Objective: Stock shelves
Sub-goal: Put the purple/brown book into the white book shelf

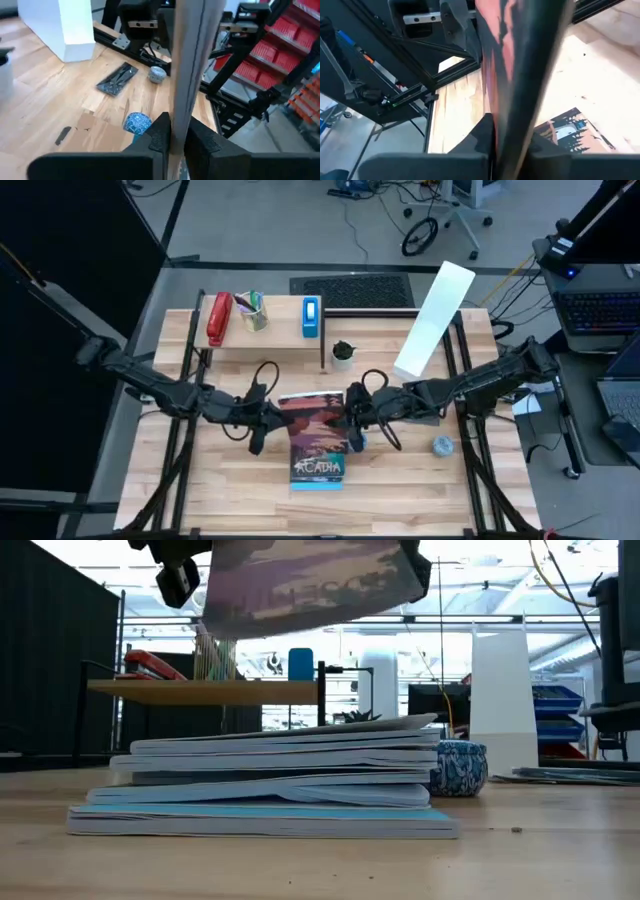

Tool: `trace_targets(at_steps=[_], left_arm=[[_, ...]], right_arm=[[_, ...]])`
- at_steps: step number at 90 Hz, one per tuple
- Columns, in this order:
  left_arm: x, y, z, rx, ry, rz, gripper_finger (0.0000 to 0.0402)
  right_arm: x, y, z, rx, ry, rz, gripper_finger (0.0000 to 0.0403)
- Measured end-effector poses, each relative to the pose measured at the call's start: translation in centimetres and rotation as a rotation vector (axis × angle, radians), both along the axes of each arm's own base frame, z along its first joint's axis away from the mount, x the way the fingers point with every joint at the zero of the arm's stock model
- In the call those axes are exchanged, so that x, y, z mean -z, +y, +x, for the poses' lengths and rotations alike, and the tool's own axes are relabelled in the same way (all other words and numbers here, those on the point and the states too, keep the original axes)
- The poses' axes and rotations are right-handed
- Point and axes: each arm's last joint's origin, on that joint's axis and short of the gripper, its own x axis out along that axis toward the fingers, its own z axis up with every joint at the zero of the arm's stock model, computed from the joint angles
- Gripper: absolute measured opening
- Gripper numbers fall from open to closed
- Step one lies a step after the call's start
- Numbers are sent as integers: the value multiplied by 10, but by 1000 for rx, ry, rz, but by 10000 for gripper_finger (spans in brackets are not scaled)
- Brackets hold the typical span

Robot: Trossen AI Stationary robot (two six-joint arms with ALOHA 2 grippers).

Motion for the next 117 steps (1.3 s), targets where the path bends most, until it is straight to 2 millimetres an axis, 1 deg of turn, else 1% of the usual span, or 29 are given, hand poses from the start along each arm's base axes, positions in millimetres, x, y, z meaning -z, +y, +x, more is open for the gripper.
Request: trace_targets(at_steps=[17, 34, 47, 53, 61, 67, 78, 86, 108, 117], left_arm=[[3, 5, 1, -28, 26, -11, 75], [4, 7, 1, -34, 41, -13, 131], [8, 7, 0, -19, 86, 8, 170], [10, 7, -1, -21, 104, 12, 180], [10, 7, -1, -23, 107, 11, 184], [9, 7, 0, -26, 98, 9, 184], [7, 8, 0, -60, 76, 16, 184], [5, 8, 1, -78, 54, 15, 184], [7, 7, 6, -101, 34, 68, 184], [7, 5, 16, -106, 49, 119, 184]], right_arm=[[9, -4, -4, 119, 98, 23, 5], [18, -7, -9, 244, 185, 48, 3], [19, -8, -13, 294, 259, 22, 2], [12, -6, -14, 291, 275, 12, 2], [4, -3, -18, 296, 320, 1, 1], [-3, -2, -20, 336, 336, -23, 1], [-19, -5, -21, 498, 299, -44, 1], [-27, -9, -24, 627, 265, -53, 2], [-31, -14, -23, 857, 120, -79, 4], [-34, -15, -23, 951, 38, -74, 5]])
